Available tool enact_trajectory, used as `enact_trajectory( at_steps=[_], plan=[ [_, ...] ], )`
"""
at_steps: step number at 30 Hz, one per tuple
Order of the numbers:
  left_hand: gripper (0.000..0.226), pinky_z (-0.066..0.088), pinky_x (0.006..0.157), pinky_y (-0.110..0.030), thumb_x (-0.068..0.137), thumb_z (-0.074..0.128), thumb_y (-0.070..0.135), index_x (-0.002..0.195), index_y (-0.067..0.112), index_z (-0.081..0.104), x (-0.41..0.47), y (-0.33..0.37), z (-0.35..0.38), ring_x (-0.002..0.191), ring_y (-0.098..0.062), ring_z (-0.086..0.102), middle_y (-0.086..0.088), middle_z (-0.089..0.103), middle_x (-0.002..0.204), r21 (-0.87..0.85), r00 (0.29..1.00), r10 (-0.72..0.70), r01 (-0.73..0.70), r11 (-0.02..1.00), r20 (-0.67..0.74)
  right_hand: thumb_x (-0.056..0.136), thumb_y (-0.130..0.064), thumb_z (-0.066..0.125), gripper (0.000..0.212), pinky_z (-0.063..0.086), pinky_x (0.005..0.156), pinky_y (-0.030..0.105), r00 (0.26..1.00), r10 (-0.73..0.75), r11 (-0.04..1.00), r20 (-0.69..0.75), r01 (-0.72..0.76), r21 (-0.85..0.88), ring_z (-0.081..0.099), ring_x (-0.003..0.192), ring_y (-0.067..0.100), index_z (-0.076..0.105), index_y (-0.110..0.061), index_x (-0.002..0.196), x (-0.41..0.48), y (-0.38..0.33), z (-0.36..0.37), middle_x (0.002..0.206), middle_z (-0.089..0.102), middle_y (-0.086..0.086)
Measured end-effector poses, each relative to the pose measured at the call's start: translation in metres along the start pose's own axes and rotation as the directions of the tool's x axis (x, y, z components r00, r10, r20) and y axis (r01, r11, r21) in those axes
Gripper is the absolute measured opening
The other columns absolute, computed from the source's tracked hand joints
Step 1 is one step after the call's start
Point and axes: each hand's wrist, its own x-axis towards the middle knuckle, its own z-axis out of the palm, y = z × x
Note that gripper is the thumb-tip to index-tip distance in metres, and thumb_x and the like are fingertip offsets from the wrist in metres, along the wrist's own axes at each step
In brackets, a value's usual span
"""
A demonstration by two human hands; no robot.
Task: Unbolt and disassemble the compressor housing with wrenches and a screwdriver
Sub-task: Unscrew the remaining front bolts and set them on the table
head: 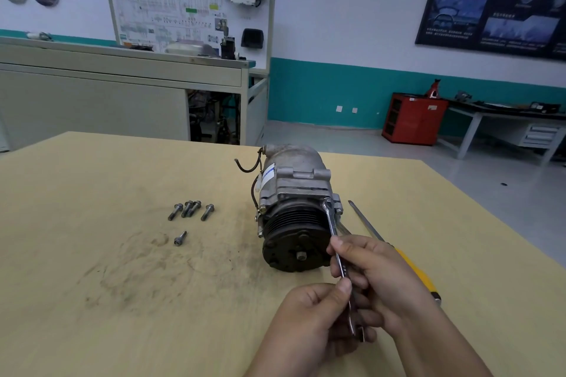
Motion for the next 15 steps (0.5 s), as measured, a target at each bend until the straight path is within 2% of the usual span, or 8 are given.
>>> enact_trajectory(
  at_steps=[5,8,10,12,15],
  plan=[
    [0.035,0.048,0.050,-0.018,0.096,0.047,0.018,0.072,0.010,0.072,-0.001,0.004,0.001,0.056,-0.018,0.068,-0.012,0.071,0.068,0.133,0.999,0.033,-0.032,0.991,0.001,0.087,-0.017,0.063,0.025,0.024,0.031,0.011,0.998,-0.010,0.998,-0.054,0.006,-0.070,0.026,0.024,0.008,0.063,-0.003,0.067,0.000,-0.003,0.000,0.036,0.041,0.003],
    [0.036,0.048,0.052,-0.018,0.097,0.045,0.017,0.072,0.011,0.071,-0.001,0.005,0.003,0.058,-0.018,0.068,-0.013,0.071,0.069,0.138,0.999,0.042,-0.042,0.990,0.006,0.091,-0.014,0.055,0.024,0.027,0.029,0.013,0.999,0.039,0.999,0.030,-0.039,0.009,0.027,0.026,0.005,0.066,0.003,0.078,-0.001,-0.007,-0.003,0.045,0.054,0.006],
    [0.032,0.049,0.052,-0.019,0.094,0.049,0.019,0.071,0.011,0.071,-0.001,0.005,0.005,0.057,-0.020,0.068,-0.014,0.070,0.069,0.104,0.999,0.043,-0.045,0.994,0.016,0.092,-0.013,0.050,0.027,0.031,0.030,0.015,0.989,0.078,0.990,0.125,-0.091,0.107,0.030,0.029,0.003,0.069,0.005,0.087,-0.002,-0.008,-0.007,0.054,0.061,0.009],
    [0.027,0.051,0.052,-0.020,0.082,0.055,0.022,0.066,0.011,0.074,-0.001,0.007,0.007,0.054,-0.022,0.067,-0.016,0.069,0.068,0.025,0.999,0.032,-0.033,0.999,0.028,0.089,-0.015,0.050,0.026,0.032,0.031,0.014,0.976,0.095,0.979,0.196,-0.126,0.157,0.032,0.028,0.003,0.066,0.005,0.092,-0.001,-0.008,-0.011,0.048,0.055,0.003],
    [0.023,0.050,0.050,-0.022,0.072,0.057,0.022,0.067,0.009,0.076,-0.003,0.008,0.010,0.049,-0.024,0.064,-0.018,0.065,0.065,-0.115,0.999,0.021,-0.015,0.993,0.045,0.078,-0.019,0.055,0.023,0.032,0.032,0.012,0.969,0.098,0.963,0.229,-0.150,0.225,0.032,0.027,0.003,0.062,0.002,0.084,0.002,-0.005,-0.010,0.044,0.049,0.000]
  ],
)
